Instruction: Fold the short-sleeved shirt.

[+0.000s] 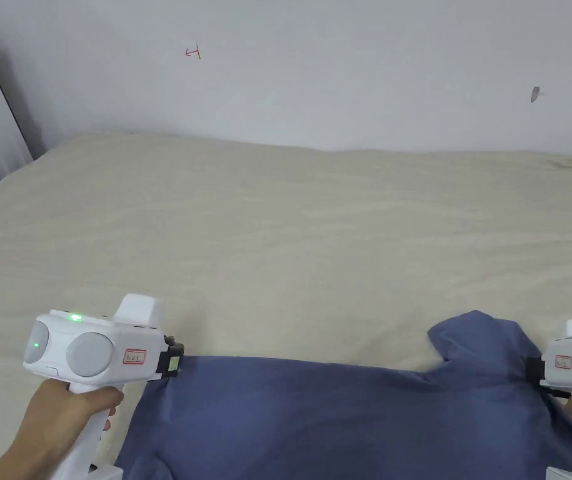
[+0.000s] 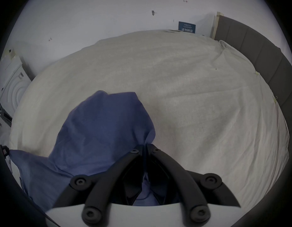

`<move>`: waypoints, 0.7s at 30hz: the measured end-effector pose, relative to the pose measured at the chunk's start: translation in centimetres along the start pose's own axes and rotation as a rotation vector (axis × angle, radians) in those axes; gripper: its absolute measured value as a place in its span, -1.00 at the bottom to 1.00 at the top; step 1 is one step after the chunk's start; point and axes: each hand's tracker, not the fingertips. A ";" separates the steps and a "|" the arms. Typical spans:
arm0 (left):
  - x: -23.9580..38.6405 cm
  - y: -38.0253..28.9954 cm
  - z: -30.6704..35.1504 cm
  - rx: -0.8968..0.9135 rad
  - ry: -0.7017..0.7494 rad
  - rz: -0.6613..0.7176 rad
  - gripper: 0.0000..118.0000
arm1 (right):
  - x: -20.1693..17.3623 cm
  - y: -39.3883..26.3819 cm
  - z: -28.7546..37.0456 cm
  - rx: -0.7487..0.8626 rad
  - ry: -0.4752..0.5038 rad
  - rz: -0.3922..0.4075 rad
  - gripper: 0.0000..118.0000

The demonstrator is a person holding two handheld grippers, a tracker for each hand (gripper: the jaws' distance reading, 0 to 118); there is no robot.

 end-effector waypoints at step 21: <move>-0.9 -3.0 6.2 0.040 0.059 0.035 -1.00 | 5.2 -5.8 20.0 0.200 0.248 0.021 -0.95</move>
